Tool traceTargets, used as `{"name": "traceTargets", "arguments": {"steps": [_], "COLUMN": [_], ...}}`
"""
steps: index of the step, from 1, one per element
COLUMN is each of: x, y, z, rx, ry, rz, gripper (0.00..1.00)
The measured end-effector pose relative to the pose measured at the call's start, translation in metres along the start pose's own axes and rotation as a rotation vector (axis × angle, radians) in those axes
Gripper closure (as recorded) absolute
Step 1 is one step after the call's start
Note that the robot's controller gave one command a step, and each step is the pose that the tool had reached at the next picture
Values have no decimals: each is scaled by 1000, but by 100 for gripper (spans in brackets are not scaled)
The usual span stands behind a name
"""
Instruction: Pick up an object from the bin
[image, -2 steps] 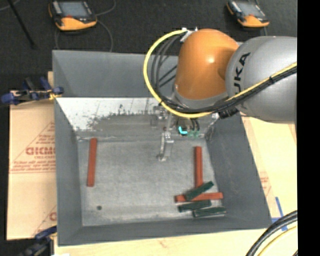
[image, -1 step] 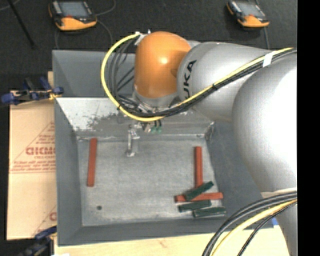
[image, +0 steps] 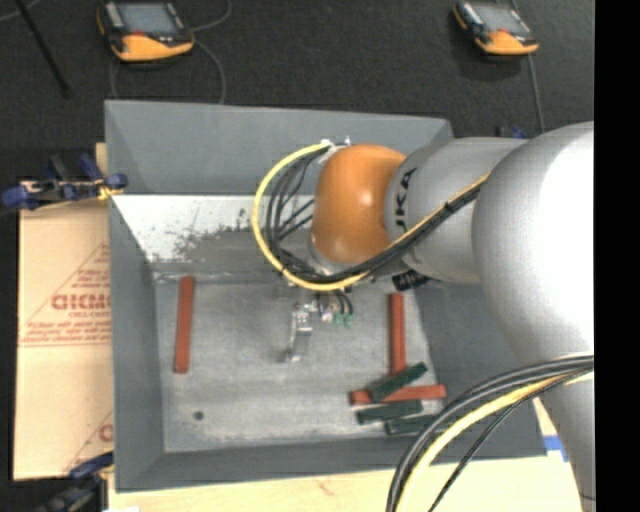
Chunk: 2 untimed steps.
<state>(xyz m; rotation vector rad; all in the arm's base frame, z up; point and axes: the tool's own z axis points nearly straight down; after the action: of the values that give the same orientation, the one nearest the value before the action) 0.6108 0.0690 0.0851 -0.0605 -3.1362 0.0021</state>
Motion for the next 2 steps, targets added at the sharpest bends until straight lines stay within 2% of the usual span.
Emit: {"name": "traceTargets", "arguments": {"steps": [1, 2], "x": [-17, -15], "y": [-95, -90], "z": [-73, -71], "rx": [4, -1], "ry": [-15, -10], "rz": [-174, -177], "gripper": [0, 100]}}
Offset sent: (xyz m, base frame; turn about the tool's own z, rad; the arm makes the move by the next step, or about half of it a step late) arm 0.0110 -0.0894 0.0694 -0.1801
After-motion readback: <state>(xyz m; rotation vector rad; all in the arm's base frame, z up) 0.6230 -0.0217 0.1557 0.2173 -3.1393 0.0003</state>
